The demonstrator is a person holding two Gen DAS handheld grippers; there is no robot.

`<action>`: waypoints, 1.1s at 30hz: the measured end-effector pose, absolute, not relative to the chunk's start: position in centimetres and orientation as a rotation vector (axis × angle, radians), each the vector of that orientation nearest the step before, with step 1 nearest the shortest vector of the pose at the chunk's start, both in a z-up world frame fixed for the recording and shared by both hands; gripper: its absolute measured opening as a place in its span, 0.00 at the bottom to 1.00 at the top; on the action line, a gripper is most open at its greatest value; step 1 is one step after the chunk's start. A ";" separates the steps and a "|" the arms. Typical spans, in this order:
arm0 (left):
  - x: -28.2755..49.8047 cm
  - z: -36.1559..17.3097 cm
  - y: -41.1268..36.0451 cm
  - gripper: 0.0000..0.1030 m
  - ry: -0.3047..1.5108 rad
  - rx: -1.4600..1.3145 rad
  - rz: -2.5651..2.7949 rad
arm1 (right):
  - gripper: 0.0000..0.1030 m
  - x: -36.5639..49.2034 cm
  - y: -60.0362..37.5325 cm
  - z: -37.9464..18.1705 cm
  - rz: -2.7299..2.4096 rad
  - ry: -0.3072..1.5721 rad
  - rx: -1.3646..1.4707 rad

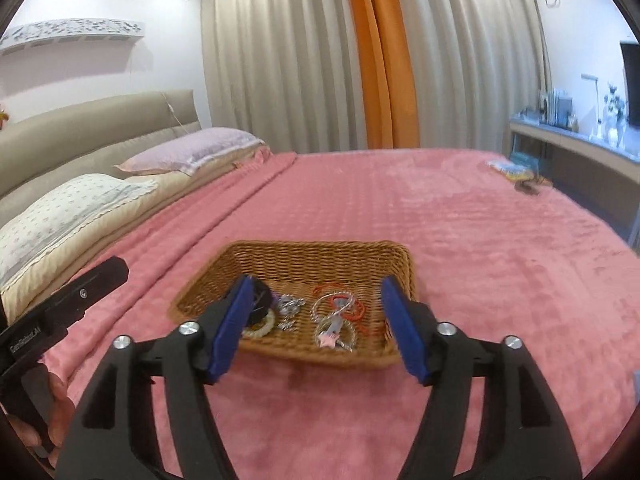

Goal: Organize jewelry

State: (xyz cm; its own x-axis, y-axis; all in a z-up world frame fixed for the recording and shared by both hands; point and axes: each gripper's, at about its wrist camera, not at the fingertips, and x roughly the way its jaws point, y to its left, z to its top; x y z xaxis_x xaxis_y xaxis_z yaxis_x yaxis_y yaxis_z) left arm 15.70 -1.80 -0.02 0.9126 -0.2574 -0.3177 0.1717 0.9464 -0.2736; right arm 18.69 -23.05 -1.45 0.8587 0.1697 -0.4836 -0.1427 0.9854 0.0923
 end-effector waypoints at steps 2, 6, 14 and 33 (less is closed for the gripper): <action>13.8 0.4 -2.1 0.71 0.334 -0.221 -0.208 | 0.69 16.4 -22.6 -1.0 0.165 0.490 0.035; 10.2 0.1 -2.6 0.85 0.291 -0.166 -0.128 | 0.70 13.0 -21.9 -1.5 0.135 0.478 -0.012; 8.5 -4.9 -3.2 0.89 0.290 -0.085 0.027 | 0.75 10.0 -20.7 -5.7 0.058 0.453 -0.101; 8.0 -6.5 -4.0 0.93 0.262 -0.041 0.015 | 0.82 10.6 -22.7 -7.0 0.046 0.483 0.000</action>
State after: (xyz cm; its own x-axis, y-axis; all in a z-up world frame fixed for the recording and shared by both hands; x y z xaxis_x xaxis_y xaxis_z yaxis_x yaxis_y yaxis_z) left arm 7.97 -3.96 -6.50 0.9657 0.0091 -0.2594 -0.0198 0.9991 -0.0386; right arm 10.60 -22.67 -7.00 0.8844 0.0437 -0.4646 -0.0438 0.9990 0.0107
